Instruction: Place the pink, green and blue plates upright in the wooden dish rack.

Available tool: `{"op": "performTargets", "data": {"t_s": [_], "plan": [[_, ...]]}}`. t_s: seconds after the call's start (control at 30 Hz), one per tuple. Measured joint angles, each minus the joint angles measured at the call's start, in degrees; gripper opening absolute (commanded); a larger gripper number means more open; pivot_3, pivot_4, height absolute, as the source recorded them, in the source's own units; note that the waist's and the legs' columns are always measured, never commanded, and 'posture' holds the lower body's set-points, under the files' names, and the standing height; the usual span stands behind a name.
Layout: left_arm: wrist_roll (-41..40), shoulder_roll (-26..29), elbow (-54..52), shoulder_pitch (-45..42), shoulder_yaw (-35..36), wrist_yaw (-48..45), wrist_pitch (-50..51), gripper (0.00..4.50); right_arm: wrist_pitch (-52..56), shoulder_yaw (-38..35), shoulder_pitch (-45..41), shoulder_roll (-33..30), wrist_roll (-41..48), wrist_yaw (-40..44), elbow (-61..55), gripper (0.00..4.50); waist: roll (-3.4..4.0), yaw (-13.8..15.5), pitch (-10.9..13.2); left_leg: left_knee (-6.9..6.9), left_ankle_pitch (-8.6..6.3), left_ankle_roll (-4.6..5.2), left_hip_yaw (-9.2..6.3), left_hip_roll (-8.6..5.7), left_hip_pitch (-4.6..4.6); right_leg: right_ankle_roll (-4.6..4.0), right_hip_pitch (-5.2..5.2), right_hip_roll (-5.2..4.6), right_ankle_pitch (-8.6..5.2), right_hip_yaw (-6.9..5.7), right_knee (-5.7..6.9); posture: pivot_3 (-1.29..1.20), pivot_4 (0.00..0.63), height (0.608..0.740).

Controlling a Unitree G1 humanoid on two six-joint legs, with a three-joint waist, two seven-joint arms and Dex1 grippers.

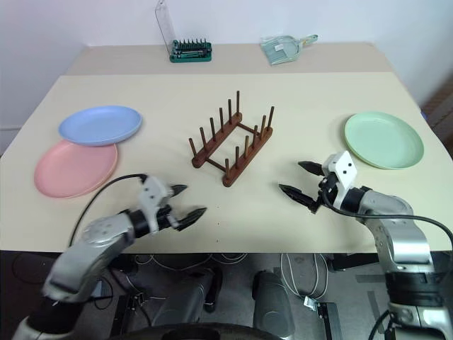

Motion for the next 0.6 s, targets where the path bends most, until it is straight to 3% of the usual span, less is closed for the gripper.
{"op": "performTargets", "data": {"t_s": [0.23,0.4,0.5,0.6], "plan": [[8.74,-10.61,11.61,-9.36,-6.38,6.58,-3.43,4.48,3.39,-2.52,7.59,1.09,2.5,-5.48,-10.63,4.5,0.02,0.41,-0.13,0.1,0.0,0.0,0.0,0.0,0.05,0.07,0.1,-0.01,0.0,-0.01,0.01,0.0,0.15,0.74],[11.16,-14.91,15.71,-11.47,-7.46,7.37,-4.84,4.48,4.96,-3.29,11.18,1.55,3.29,-8.51,-15.48,4.5,0.05,1.4,-0.34,0.15,-0.02,0.02,0.03,0.0,0.09,0.1,0.18,0.0,-0.01,-0.01,-0.02,0.0,0.15,0.74],[12.06,-16.39,17.05,-11.76,-7.51,7.66,-5.47,3.65,5.22,-3.22,10.89,1.76,3.62,-9.44,-15.81,4.5,0.08,1.55,-0.48,0.15,-0.03,0.04,0.03,0.0,0.17,0.1,0.33,-0.01,-0.01,-0.02,-0.09,0.0,0.15,0.74],[12.41,-16.69,17.67,-11.58,-7.15,7.84,-6.23,2.16,5.37,-2.51,9.78,1.95,3.65,-9.89,-15.78,4.5,0.1,1.4,-0.59,0.12,-0.04,0.06,0.03,0.0,0.22,0.11,0.37,0.0,-0.01,-0.02,-0.13,0.0,0.15,0.74]]}}
